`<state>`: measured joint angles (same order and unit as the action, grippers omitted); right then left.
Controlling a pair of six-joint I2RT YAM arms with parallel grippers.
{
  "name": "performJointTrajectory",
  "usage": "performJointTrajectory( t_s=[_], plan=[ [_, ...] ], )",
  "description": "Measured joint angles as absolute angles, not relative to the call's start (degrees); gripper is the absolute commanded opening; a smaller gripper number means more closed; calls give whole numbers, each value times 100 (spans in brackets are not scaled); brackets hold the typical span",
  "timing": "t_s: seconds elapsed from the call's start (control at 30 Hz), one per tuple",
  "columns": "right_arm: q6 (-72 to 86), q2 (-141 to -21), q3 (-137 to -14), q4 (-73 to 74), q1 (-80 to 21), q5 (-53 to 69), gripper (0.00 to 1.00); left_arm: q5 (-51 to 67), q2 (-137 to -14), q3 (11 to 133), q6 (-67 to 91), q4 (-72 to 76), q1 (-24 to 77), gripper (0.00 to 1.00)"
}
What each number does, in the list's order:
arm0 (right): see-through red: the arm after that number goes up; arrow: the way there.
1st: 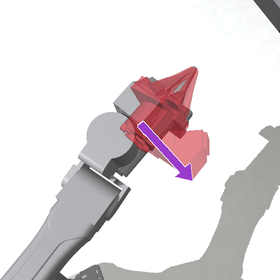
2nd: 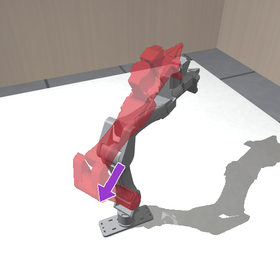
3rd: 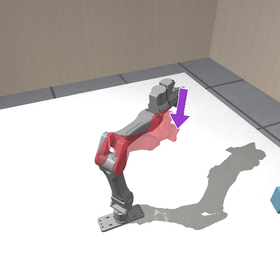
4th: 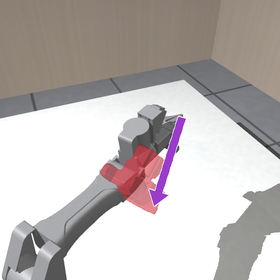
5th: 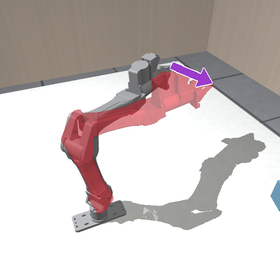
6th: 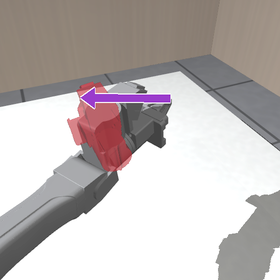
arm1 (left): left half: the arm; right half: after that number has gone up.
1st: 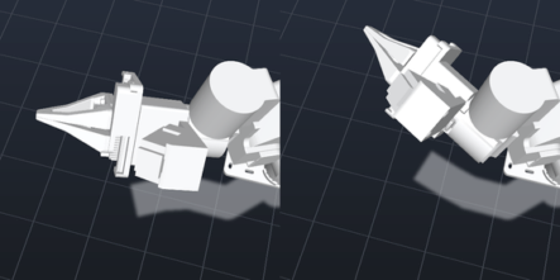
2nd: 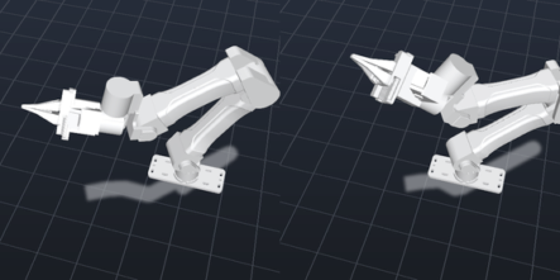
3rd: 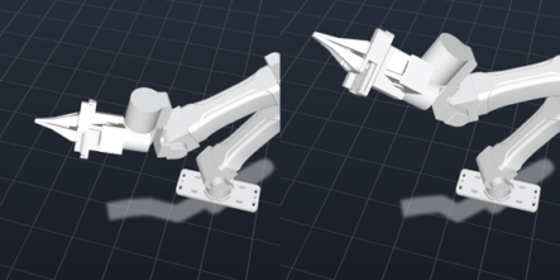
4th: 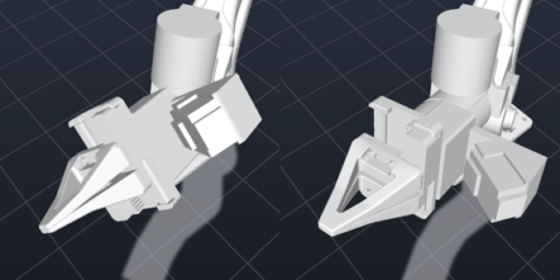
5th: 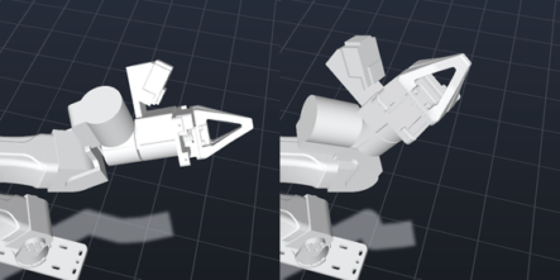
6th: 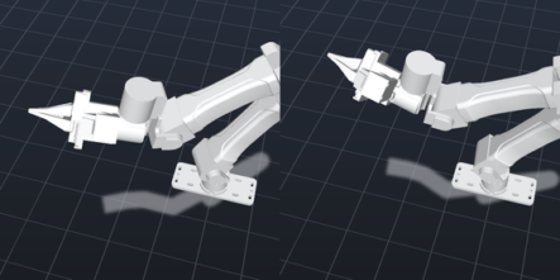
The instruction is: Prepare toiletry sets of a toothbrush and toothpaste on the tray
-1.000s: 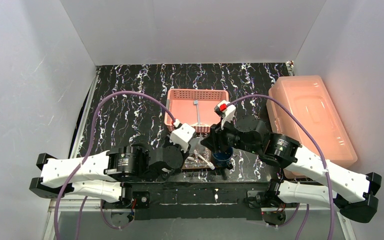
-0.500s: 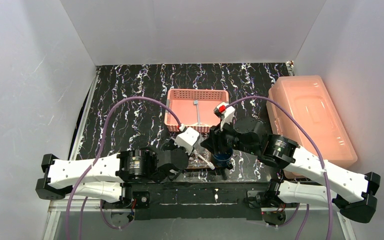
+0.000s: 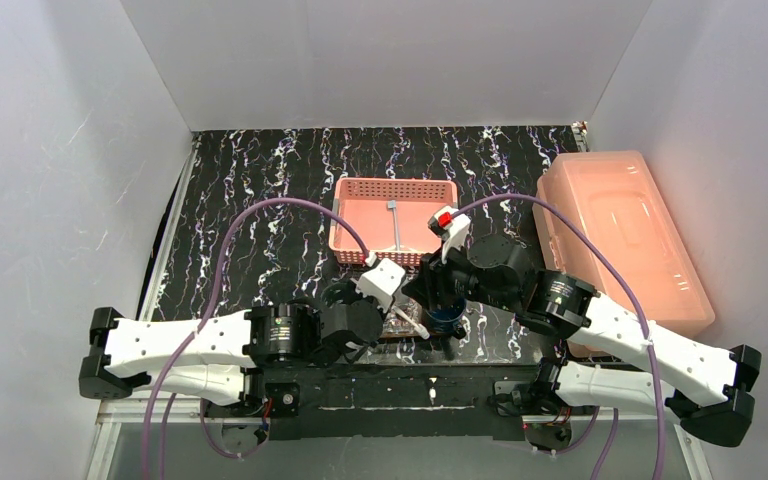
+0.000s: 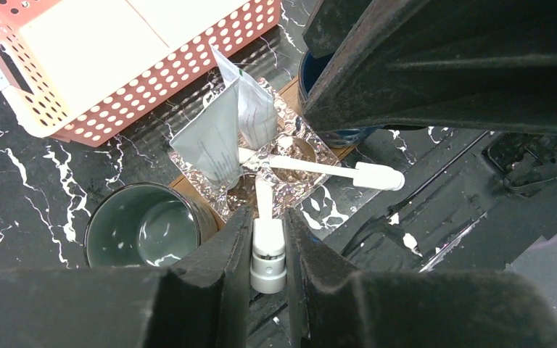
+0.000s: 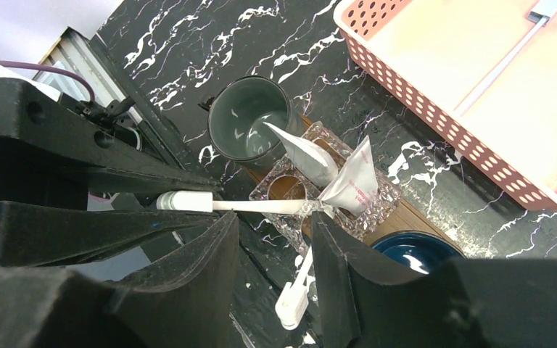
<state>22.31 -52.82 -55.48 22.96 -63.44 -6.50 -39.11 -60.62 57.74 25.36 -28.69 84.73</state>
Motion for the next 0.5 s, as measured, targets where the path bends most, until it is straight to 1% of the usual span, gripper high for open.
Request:
performJointTrajectory(
  t_s=[0.5],
  plan=[
    [2279,-5107,-5354,2248,-6344,-676,54,-4025,-6139,5433,2530,-2554,8471,0]
  ],
)
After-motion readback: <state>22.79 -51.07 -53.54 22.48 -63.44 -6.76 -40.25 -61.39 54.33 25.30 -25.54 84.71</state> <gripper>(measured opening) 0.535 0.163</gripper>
